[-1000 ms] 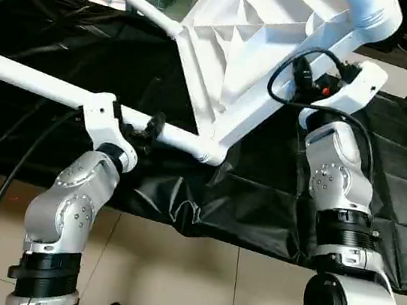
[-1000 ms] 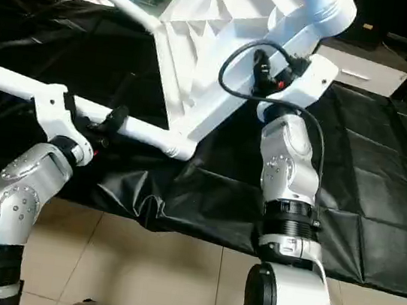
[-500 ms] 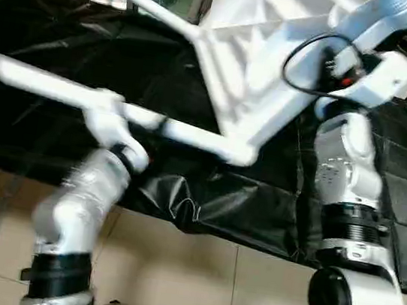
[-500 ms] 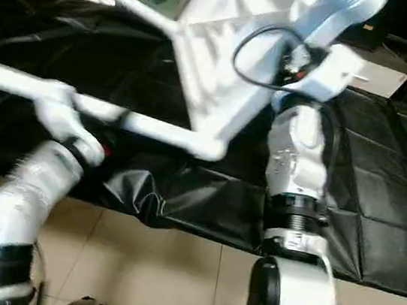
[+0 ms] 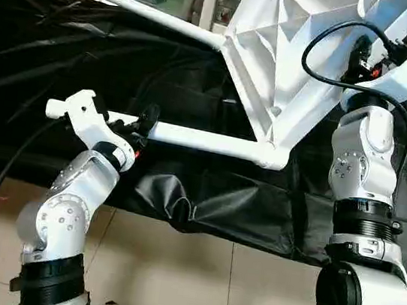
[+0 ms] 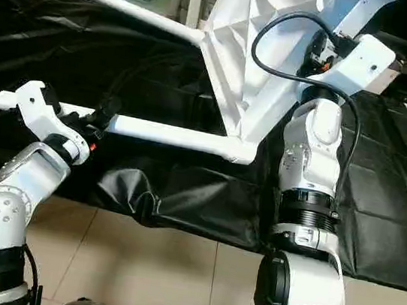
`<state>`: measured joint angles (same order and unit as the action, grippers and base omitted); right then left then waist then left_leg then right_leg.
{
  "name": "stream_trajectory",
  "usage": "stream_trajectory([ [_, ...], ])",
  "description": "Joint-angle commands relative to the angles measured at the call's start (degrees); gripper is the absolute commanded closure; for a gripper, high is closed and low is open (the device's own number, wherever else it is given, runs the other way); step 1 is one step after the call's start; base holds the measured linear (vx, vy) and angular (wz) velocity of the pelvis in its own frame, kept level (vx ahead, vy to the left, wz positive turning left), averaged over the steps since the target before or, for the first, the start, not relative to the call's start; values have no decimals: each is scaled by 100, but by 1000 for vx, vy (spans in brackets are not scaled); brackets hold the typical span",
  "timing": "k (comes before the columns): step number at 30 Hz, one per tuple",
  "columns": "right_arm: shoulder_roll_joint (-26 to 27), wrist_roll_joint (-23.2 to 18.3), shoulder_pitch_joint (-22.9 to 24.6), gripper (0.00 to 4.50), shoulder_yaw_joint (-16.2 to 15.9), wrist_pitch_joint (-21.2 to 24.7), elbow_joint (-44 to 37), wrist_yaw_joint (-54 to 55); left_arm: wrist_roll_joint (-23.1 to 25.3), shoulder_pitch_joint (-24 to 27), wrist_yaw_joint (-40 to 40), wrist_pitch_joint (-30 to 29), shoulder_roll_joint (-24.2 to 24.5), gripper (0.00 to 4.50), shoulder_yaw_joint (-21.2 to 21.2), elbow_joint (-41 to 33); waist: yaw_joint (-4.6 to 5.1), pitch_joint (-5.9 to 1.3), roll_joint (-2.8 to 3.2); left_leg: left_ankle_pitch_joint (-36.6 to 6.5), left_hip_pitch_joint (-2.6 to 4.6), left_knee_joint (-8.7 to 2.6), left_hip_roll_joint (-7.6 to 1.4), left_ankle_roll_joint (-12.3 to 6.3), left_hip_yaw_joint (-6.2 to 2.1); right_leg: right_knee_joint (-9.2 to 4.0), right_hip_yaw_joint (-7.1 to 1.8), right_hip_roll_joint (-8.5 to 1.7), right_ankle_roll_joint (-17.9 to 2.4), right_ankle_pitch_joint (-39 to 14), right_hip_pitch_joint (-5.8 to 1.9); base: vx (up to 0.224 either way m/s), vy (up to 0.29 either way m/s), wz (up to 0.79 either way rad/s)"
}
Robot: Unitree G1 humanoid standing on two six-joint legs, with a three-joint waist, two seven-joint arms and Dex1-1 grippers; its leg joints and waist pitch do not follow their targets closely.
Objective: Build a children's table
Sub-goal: Flip table
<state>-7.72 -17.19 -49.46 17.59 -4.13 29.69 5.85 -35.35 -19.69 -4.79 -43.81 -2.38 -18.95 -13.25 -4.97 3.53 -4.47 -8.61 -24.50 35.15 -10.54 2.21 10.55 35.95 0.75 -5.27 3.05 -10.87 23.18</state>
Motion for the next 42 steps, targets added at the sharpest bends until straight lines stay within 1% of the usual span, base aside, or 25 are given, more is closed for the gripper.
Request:
stream_trajectory([
  [1, -214, 15, -281, 270, 265, -490, -264, 165, 259, 318, -228, -389, 70, 114, 74, 218, 29, -477, -13, -951, 256, -376, -136, 207, -9, -346, -42, -89, -594, -363, -168, 0, 0, 0],
  [3, -248, 5, -295, 270, 279, -487, -262, 154, 370, 358, -235, -166, 79, 114, -22, 240, 35, -474, -4, -977, 259, -384, -142, 219, -17, -351, -38, -84, -583, -376, -161, 0, 0, 0],
  [4, -268, 1, -302, 270, 288, -483, -258, 150, 405, 367, -242, -68, 93, 114, -75, 244, 39, -474, -14, -990, 254, -383, -141, 227, -14, -351, -39, -83, -576, -389, -163, 0, 0, 0],
  [6, -327, -8, -319, 270, 316, -481, -230, 135, 345, 340, -222, 232, 138, 114, -271, 261, 39, -476, -16, -1031, 261, -382, -142, 230, -15, -356, -41, -87, -564, -430, -158, 0, 0, 0],
  [8, -349, -6, -324, 270, 326, -486, -216, 132, 288, 324, -230, 325, 156, 114, -352, 257, 41, -475, -16, -1041, 260, -382, -140, 229, -12, -358, -44, -88, -555, -439, -156, 0, 0, 0],
  [10, -424, -7, -330, 271, 369, -504, -175, 113, -156, 231, -78, 621, 87, 114, -691, 93, 38, -476, -42, -1020, 256, -378, -140, 222, -9, -353, -43, -93, -571, -439, -161, 0, 0, 0],
  [12, -441, -13, -335, 271, 387, -513, -159, 116, -350, 182, -63, 704, 21, 114, -831, 66, 38, -477, -32, -952, 261, -374, -136, 222, -8, -348, -45, -85, -603, -349, -168, 0, 0, 0],
  [13, -456, -21, -341, 271, 399, -513, -148, 115, -609, 122, -74, 764, -63, 114, -987, 47, 25, -482, -25, -938, 278, -364, -137, 217, 0, -345, -46, -84, -608, -312, -159, 0, 0, 0],
  [14, -462, -24, -345, 271, 403, -515, -141, 113, -720, 106, -19, 796, -71, 114, -1013, 23, 11, -484, -30, -895, 278, -360, -139, 206, 3, -333, -46, -85, -632, -238, -161, 0, 0, 0],
  [16, -471, -30, -351, 271, 404, -518, -129, 103, -852, 103, 99, 840, -50, 114, -977, -29, -7, -490, -16, -826, 284, -357, -145, 189, -2, -316, -37, -70, -640, -113, -150, 0, 0, 0],
  [17, -471, -32, -352, 272, 402, -520, -126, 97, -853, 114, 135, 838, -29, 114, -929, -46, -17, -495, -9, -805, 289, -350, -148, 181, 0, -305, -33, -69, -641, -67, -141, 0, 0, 0],
  [19, -464, -50, -352, 272, 392, -502, -124, 66, -690, 179, 268, 753, 95, 114, -675, -112, -13, -499, -10, -736, 266, -345, -151, 164, -5, -289, -26, -66, -635, 31, -150, 0, 0, 0],
  [20, -456, -55, -346, 272, 379, -494, -130, 50, -599, 211, 313, 706, 151, 114, -550, -139, -14, -499, 2, -733, 258, -344, -148, 172, -9, -284, -22, -71, -601, 7, -152, 0, 0, 0],
  [21, -445, -59, -337, 272, 367, -492, -138, 46, -528, 227, 330, 707, 170, 114, -488, -134, -6, -494, 8, -777, 263, -344, -148, 180, -5, -290, -24, -70, -572, -43, -142, 0, 0, 0],
  [23, -442, -66, -331, 272, 353, -498, -140, 48, -511, 231, 328, 716, 175, 114, -473, -122, 2, -486, 0, -861, 259, -352, -149, 214, -1, -307, -30, -79, -554, -144, -144, 0, 0, 0],
  [24, -444, -69, -325, 272, 345, -503, -139, 53, -488, 214, 255, 750, 180, 114, -533, -68, 8, -484, -2, -919, 257, -356, -148, 243, -2, -313, -32, -85, -552, -209, -145, 0, 0, 0],
  [26, -488, -73, -316, 272, 371, -521, -130, 67, -472, 177, 71, 948, 327, 114, -817, 127, 18, -489, 4, -929, 254, -354, -144, 277, -5, -311, -32, -79, -539, -201, -148, 0, 0, 0],
  [29, -525, -61, -311, 272, 404, -532, -123, 61, -428, 205, 76, 1078, 513, 114, -985, 218, 26, -493, 10, -909, 255, -352, -141, 294, -7, -301, -29, -76, -513, -175, -145, 0, 0, 0],
  [31, -560, -53, -310, 272, 425, -536, -109, 50, -466, 216, 95, 1172, 666, 114, -1185, 317, 29, -497, 16, -875, 259, -350, -135, 303, -9, -290, -26, -67, -506, -129, -145, 0, 0, 0],
  [32, -560, -53, -310, 272, 425, -536, -109, 50, -466, 216, 95, 1172, 666, 114, -1185, 317, 29, -497, 16, -875, 259, -350, -135, 303, -9, -290, -26, -67, -506, -129, -145, 0, 0, 0],
  [33, -600, -41, -318, 272, 453, -556, -80, 55, -476, 221, 143, 1274, 834, 114, -1403, 429, 25, -494, 25, -901, 271, -351, -136, 318, -5, -292, -28, -64, -513, -139, -132, 0, 0, 0],
  [34, -610, -37, -321, 272, 459, -565, -71, 59, -485, 221, 164, 1295, 878, 114, -1456, 457, 29, -496, 36, -897, 273, -356, -138, 339, -9, -280, -26, -64, -522, -126, -133, 0, 0, 0],
  [38, -674, -15, -334, 272, 475, -588, -30, 69, -544, 225, 280, 1484, 1123, 114, -1675, 641, 21, -498, 44, -923, 288, -352, -129, 379, -1, -278, -30, -57, -515, -72, -130, 0, 0, 0],
  [40, -686, 14, -329, 273, 476, -610, -29, 83, -557, 220, 277, 1597, 1203, 114, -1734, 716, 1, -502, 56, -901, 299, -349, -134, 382, 0, -272, -26, -59, -517, 0, -121, 0, 0, 0],
  [42, -694, 55, -317, 273, 465, -625, -38, 105, -538, 215, 304, 1679, 1265, 114, -1757, 761, 0, -499, 55, -932, 290, -355, -136, 387, 1, -265, -24, -66, -538, -9, -123, 0, 0, 0],
])
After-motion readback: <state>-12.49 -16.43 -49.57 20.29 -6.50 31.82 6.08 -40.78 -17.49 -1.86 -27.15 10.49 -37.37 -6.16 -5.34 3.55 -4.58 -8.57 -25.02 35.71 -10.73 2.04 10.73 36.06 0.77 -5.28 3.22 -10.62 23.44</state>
